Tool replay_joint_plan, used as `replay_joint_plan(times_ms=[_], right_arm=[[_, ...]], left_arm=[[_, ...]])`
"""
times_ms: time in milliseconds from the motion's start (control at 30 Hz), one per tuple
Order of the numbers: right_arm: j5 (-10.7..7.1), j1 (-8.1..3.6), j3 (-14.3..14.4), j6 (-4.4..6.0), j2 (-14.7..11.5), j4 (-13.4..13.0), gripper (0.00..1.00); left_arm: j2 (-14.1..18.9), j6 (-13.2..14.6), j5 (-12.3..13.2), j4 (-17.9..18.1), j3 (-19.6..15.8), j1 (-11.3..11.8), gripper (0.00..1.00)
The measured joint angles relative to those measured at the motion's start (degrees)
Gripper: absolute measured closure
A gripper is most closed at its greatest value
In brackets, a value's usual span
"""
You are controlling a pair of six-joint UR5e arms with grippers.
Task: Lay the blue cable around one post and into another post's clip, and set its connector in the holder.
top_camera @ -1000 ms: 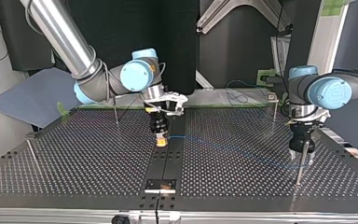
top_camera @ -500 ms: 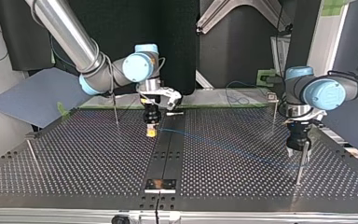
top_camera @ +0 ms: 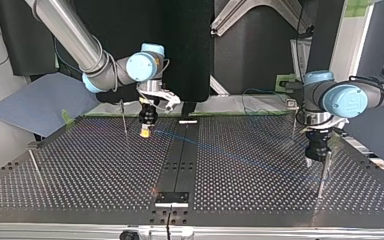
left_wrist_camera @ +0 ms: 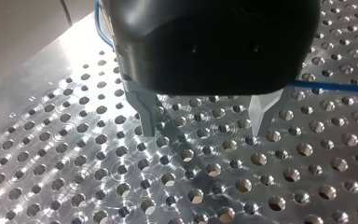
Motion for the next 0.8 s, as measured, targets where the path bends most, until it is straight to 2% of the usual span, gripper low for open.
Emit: replay_joint_plan(times_ms=[133,233,333,467,567,800], right_arm=[[2.14,-0.32,2.1,0.08,1.0,-2.1,1.00],[3.86,-0.24,3.9,0.66,2.5,-3.9,1.00],[5.62,-0.08,5.6,1.95,4.2,-5.6,1.00],[8.15,-0.37,8.1,4.27,6.7,-8.1,1.00],[9.82,-0.84,9.8,5.25,8.4,-9.8,1.00],[12.70,-2.94,13.1,5.54,11.7,-13.1,1.00]], left_arm=[[0.0,0.3,-0.3,0.0,0.0,-0.1,0.00],[0.0,0.4,-0.4,-0.1,0.0,-0.1,0.00],[0.0,0.4,-0.4,-0.2,0.0,-0.2,0.00],[0.0,0.4,-0.4,-0.3,0.0,-0.2,0.00],[0.0,0.4,-0.4,-0.3,0.0,-0.2,0.00],[0.0,0.5,-0.4,-0.3,0.0,-0.2,0.00]])
